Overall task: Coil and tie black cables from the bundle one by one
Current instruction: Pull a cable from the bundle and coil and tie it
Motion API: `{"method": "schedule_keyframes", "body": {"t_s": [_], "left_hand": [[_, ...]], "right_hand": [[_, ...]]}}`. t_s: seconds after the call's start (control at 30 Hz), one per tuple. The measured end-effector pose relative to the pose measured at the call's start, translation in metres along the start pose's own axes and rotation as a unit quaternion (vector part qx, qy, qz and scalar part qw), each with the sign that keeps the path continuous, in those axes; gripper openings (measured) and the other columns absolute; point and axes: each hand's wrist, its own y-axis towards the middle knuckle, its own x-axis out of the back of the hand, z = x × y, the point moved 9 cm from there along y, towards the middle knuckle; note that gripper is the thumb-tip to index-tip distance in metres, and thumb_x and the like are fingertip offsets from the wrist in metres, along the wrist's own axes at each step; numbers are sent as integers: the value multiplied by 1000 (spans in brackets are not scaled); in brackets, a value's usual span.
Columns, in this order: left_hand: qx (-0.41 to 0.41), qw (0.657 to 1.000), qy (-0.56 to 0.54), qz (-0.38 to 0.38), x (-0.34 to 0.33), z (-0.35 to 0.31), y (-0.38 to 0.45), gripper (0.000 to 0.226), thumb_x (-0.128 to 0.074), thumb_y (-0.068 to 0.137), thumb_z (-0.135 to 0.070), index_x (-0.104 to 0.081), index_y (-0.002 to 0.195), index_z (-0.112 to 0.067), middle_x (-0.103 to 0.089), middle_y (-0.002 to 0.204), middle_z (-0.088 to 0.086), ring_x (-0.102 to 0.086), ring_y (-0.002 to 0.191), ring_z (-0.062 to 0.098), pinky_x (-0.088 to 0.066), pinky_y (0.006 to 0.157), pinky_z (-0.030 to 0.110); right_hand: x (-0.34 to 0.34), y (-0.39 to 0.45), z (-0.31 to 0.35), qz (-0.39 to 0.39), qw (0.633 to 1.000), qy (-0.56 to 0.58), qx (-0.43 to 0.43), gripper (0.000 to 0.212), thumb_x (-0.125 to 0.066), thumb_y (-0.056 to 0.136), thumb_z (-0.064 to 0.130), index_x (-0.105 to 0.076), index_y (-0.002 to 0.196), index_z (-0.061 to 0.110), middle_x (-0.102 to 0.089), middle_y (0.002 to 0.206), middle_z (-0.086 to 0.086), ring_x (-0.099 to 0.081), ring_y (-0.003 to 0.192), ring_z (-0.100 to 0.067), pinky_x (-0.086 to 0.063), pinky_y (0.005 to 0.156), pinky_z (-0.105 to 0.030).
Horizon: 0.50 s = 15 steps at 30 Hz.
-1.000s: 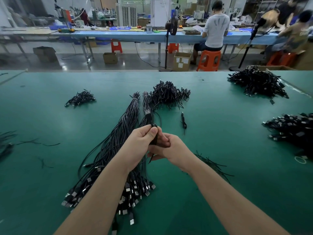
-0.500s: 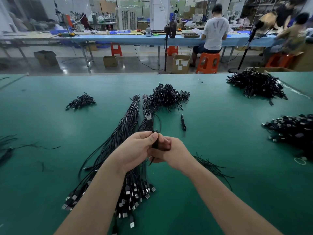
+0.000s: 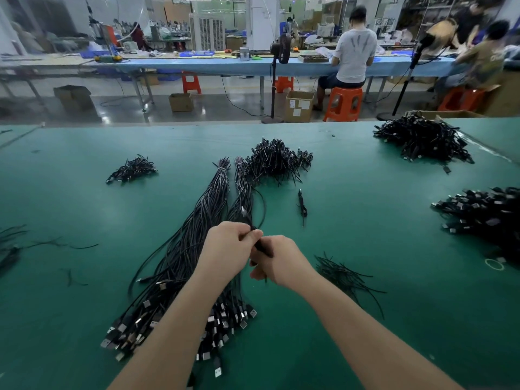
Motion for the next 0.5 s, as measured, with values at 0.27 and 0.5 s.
{"method": "schedule_keyframes", "body": {"t_s": [0.27,0.5], "left_hand": [[-23,981,102,-163,22,-6,-7,37,-79,76,-54,-57,84,-25,-55,69,-12,-55,67,13,-38,58,28],[82,975,-206,21,-21,29,2,35,-77,83,-47,-69,76,-14,-67,64,0,-59,56,12,-47,54,30]], "right_hand": [[-9,-1,-1,-20,1000,12,-20,21,-40,106,21,-52,91,12,-58,77,-6,-62,50,-16,-60,56,-38],[-9,-8,10,-59,992,-62,92,15,-36,105,17,-50,108,13,-62,95,-4,-57,82,-23,-45,75,-38]]}}
